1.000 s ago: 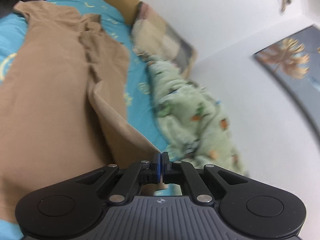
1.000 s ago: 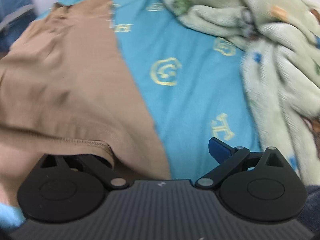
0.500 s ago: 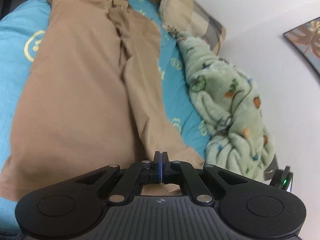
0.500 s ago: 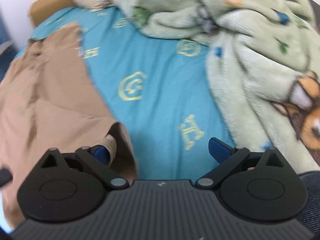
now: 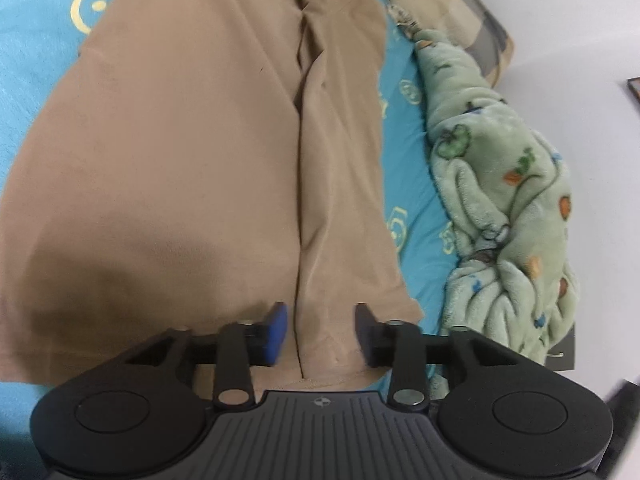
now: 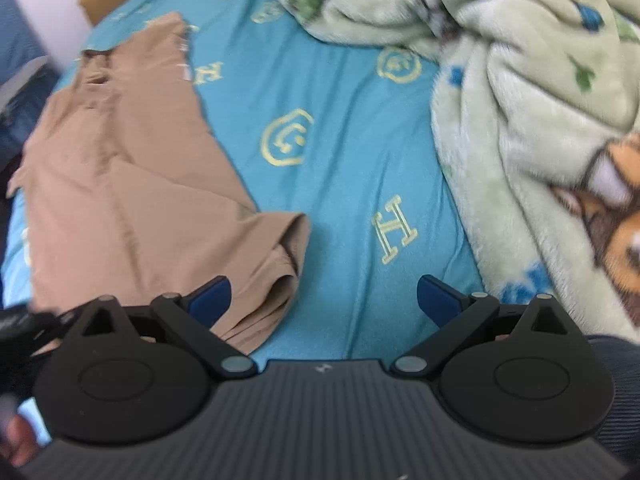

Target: Fold clothes

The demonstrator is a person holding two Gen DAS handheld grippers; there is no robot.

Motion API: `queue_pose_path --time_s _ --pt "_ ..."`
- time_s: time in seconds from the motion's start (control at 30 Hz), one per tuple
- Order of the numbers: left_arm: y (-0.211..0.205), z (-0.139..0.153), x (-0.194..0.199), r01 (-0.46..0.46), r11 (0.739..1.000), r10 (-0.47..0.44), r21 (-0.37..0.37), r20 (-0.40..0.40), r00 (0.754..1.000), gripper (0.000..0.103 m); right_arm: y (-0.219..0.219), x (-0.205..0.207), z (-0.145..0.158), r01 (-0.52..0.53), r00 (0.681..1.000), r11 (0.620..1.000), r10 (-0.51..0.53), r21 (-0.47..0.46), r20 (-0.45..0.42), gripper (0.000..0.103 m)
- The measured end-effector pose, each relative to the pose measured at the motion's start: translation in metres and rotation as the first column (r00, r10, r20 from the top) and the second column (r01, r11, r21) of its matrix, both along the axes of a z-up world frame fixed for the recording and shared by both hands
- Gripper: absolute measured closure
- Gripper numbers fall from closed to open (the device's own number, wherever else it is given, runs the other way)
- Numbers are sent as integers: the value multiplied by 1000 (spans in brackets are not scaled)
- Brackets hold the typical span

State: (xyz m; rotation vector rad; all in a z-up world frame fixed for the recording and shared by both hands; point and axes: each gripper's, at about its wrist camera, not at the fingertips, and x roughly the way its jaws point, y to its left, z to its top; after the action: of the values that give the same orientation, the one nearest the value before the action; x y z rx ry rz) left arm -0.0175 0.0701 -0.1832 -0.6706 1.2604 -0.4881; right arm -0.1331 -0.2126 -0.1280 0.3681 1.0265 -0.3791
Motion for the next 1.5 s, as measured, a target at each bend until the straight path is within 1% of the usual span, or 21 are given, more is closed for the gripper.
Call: queue_pose_path --time_s 0.13,0.27,0.3,0.33,0.4,0.43,0.53,0.63,0.7,0.8,0.93,1.07,1.1,1.17,1.23,1.3,1.33,1.37,1.4,1.43,1.5 --pt "-13 -15 6 19 1000 -19 -12 -25 999 62 -13 6 9 -9 996 997 1 82 94 2" --pt "-32 -22 8 62 998 -62 19 6 998 66 -29 30 0 85 983 971 -118 224 138 2" --pt "-37 -22 8 71 997 -72 39 20 997 72 -30 36 -3 104 978 962 -144 252 148 2" --pt "-41 -22 7 79 995 -82 60 33 996 87 -31 43 -7 106 974 957 -155 270 166 2" --pt "-46 -20 5 110 986 -118 127 54 992 101 -31 54 -13 77 968 962 -134 261 211 2" --pt "-43 -15 2 120 984 -128 131 55 990 102 -32 57 -15 63 966 967 -121 247 229 2" --pt "-22 5 -11 138 986 -144 93 62 988 102 -40 58 -16 24 959 974 -86 225 271 2" --pt "-1 26 -22 131 982 -145 138 95 985 102 -50 52 -13 8 949 980 -70 197 308 2" --pt "10 28 -23 104 978 -121 183 81 989 102 -52 52 -11 18 944 986 -72 168 322 2" --pt "21 26 -20 73 971 -86 226 51 995 102 -54 60 -13 9 941 984 -68 178 331 2" --pt "17 20 -17 93 949 -105 300 22 994 102 -47 68 -15 -35 947 988 -16 153 322 2" --pt "25 23 -19 99 943 -115 317 32 993 101 -41 68 -15 -64 943 990 19 123 332 2" --pt "26 26 -20 96 943 -119 319 53 991 96 -39 68 -14 -75 938 990 29 122 346 2" --pt "20 38 -20 88 932 -139 351 123 983 78 -34 67 -10 -110 923 987 60 113 381 3" --pt "11 56 -18 65 902 -177 426 230 957 48 -26 68 -6 -147 903 986 101 80 418 3" --pt "2 76 -14 9 866 -202 500 333 921 34 -18 70 -3 -185 884 981 141 56 446 15" --pt "-2 85 -11 -20 852 -207 523 371 905 23 -15 73 -2 -201 880 978 156 53 450 33" --pt "-5 92 -8 -43 851 -202 524 401 894 19 -12 77 -3 -215 880 975 168 57 444 38" --pt "-7 99 -4 -66 852 -194 520 429 882 16 -10 81 -4 -228 882 972 178 64 437 39" --pt "-7 105 -1 -84 857 -183 509 452 873 16 -8 85 -6 -238 883 968 185 72 432 44" --pt "-6 111 2 -110 872 -157 478 485 861 15 -1 97 -6 -269 881 960 215 73 422 46"
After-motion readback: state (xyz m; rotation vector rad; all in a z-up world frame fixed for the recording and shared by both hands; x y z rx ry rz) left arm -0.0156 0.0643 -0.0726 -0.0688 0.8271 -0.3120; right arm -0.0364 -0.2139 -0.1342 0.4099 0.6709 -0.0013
